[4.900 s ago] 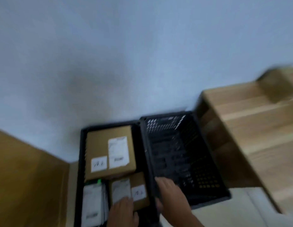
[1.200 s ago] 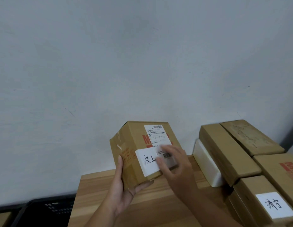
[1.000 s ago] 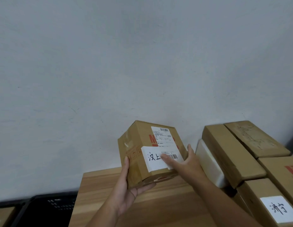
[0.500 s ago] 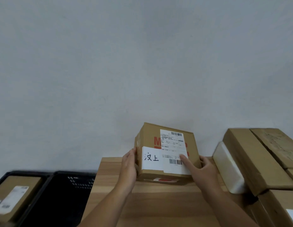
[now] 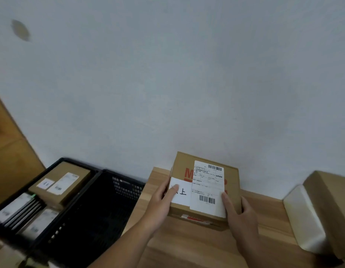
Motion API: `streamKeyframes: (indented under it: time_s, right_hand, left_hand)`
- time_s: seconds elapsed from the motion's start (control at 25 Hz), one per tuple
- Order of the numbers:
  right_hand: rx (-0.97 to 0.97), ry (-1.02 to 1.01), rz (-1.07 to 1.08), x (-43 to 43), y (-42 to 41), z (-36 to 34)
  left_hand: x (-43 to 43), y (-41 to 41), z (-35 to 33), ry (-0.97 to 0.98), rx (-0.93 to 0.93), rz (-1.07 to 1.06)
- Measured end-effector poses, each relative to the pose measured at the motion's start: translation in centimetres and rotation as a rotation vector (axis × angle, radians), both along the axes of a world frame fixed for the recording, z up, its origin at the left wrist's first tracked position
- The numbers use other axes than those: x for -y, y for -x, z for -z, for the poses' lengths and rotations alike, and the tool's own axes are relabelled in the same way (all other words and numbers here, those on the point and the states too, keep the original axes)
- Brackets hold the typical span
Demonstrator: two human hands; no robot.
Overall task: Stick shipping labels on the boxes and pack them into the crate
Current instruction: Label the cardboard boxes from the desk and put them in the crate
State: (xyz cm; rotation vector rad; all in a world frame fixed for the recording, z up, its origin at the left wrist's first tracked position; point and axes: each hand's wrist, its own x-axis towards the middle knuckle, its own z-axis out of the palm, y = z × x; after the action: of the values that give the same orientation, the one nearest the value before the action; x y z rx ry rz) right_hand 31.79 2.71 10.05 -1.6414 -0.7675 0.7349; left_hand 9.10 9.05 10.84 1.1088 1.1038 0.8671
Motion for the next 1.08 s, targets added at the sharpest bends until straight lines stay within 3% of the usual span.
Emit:
streamKeyframes:
  time_s: [0.48,1.08]
  right_hand:
    - [-0.083,0.189,-0.31,0.6,14.7,2.3]
    - [-0.08,0.34,-0.449,-3.1,46.7,5.0]
  left_hand:
    - [6.8,15.3,0.5,-0.055,-0.127,-0.523]
    - [3.9,46.8,2.4,-0.106,-0.298,-0.688]
